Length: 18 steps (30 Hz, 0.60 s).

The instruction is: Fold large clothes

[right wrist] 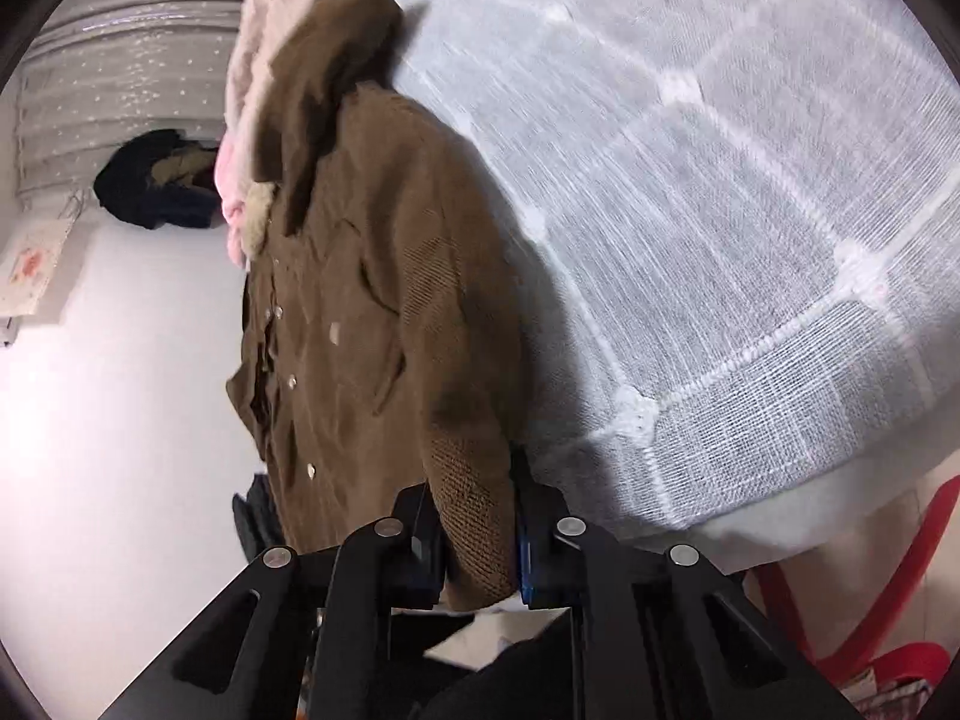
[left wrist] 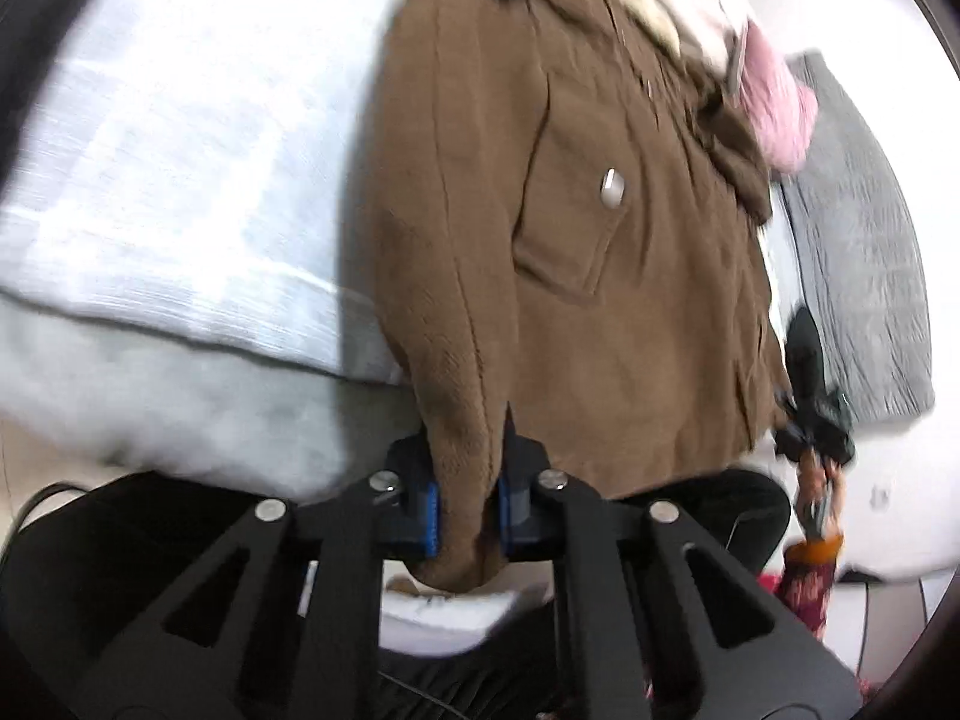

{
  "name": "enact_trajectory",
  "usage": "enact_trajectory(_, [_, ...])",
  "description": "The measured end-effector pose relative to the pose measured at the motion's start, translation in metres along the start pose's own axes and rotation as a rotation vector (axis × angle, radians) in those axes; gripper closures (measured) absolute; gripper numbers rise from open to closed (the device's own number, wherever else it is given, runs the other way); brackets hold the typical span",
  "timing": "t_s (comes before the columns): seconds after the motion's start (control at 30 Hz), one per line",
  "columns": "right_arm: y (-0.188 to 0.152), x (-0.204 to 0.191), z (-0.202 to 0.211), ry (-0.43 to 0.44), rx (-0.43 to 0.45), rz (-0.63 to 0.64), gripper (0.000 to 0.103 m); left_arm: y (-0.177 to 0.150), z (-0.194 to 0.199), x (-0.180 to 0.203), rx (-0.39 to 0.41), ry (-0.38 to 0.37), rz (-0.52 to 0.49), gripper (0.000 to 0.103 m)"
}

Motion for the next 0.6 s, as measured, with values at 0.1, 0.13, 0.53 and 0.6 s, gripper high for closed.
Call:
enact_trajectory(0.1, [-0.001, -0.031, 0.037, 0.003, 0.085, 0.128, 0.093, 0.008, 0.05, 0.008, 0.136, 0.001, -0.027, 0.089])
enact_trajectory(0.13, [-0.002, -0.035, 0.042, -0.015, 0.093, 0.162, 0.093, 0.009, 0.057, 0.009, 0.145, 0.02, -0.044, 0.089])
enact_trajectory(0.53, [-0.016, -0.05, 0.009, -0.512, 0.07, 0.489, 0.06, -0.012, 0.031, 0.023, 0.091, 0.336, -0.321, 0.063])
enact_trajectory(0.6, [-0.01, -0.071, 0.018, -0.535, 0.128, 0.556, 0.054, -0.002, 0.043, 0.034, 0.173, 0.421, -0.392, 0.026])
Point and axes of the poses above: each gripper's, at about its wrist camera, not at the fingertips, and z roughly against the way its jaws point, x to its right, y to its top, the point moved 1 cm from there along -z, roughly the way its jaws point, and after that the axes turned 15 degrees about x, right-handed, at the moved point
